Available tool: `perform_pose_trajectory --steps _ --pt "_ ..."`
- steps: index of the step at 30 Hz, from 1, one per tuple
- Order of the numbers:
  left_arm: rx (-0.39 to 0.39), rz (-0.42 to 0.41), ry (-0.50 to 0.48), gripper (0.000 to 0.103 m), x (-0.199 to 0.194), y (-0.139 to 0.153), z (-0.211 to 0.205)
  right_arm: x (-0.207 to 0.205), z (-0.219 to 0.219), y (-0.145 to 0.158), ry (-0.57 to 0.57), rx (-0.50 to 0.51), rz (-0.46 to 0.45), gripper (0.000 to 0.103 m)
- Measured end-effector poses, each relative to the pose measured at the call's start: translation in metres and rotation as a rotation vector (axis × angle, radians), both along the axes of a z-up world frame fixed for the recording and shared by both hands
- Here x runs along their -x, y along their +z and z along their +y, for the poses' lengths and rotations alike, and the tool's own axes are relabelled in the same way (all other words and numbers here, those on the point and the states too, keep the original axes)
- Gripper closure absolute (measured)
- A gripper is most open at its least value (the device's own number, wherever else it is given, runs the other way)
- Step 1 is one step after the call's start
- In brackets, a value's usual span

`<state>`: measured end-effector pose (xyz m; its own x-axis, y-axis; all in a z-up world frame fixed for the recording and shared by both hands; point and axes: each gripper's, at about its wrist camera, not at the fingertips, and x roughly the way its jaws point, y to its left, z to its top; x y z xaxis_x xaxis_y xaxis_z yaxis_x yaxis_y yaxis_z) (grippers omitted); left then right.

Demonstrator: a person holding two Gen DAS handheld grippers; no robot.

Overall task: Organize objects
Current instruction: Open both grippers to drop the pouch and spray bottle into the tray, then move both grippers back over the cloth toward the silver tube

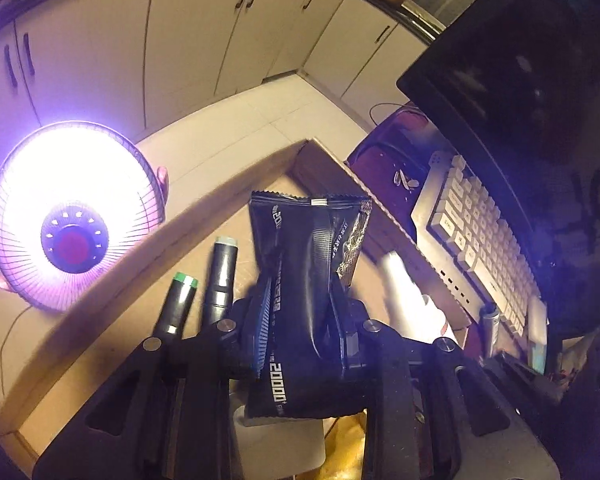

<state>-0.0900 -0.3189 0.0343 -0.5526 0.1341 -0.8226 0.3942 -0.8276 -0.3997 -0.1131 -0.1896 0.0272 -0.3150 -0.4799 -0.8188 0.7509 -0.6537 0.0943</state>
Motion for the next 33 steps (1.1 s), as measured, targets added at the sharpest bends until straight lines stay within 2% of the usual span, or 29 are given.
perform_pose_trajectory --steps 4,6,7,8,9,11,13,15,16,18,22,25,29,33 --pt "0.021 0.018 0.004 0.077 -0.001 0.001 0.002 0.005 -0.011 -0.003 -0.007 0.021 0.03 0.074" --pt "0.019 0.026 0.008 0.07 -0.003 0.001 0.001 0.008 -0.009 -0.003 -0.017 0.057 0.019 0.073" --pt "0.011 0.032 0.009 0.057 -0.003 0.0 0.001 0.009 -0.006 -0.002 -0.02 0.074 0.011 0.071" --pt "-0.001 0.048 0.008 0.048 -0.004 0.0 0.0 0.009 -0.004 -0.001 -0.019 0.085 0.008 0.061" --pt "-0.013 0.065 0.003 0.046 -0.007 0.001 0.0 0.006 0.001 0.001 -0.018 0.1 0.011 0.05" --pt "-0.032 0.071 0.007 0.042 -0.01 0.002 -0.001 0.003 0.011 0.007 -0.019 0.123 0.022 0.045" --pt "-0.051 0.085 0.009 0.042 -0.015 0.005 -0.001 -0.005 0.03 0.015 -0.021 0.152 0.021 0.045" --pt "-0.056 0.106 0.006 0.036 -0.023 0.012 0.001 -0.018 0.059 0.021 -0.032 0.177 0.027 0.043" --pt "-0.056 0.113 0.002 0.031 -0.026 0.015 0.003 -0.023 0.071 0.021 -0.038 0.17 0.039 0.041" --pt "-0.061 0.127 -0.008 0.029 -0.033 0.023 0.009 -0.036 0.1 0.018 -0.051 0.134 0.09 0.033" --pt "-0.064 0.154 -0.064 0.025 -0.038 0.041 0.031 -0.042 0.151 0.005 -0.081 0.015 0.172 0.032" --pt "-0.061 0.182 -0.131 0.025 -0.038 0.056 0.06 -0.033 0.186 -0.005 -0.117 -0.073 0.19 0.032" --pt "-0.051 0.174 -0.238 0.025 -0.029 0.064 0.109 -0.025 0.21 -0.013 -0.125 -0.174 0.292 0.032" --pt "-0.021 0.145 -0.333 0.025 -0.021 0.06 0.154 -0.008 0.228 -0.019 -0.165 -0.228 0.333 0.032"
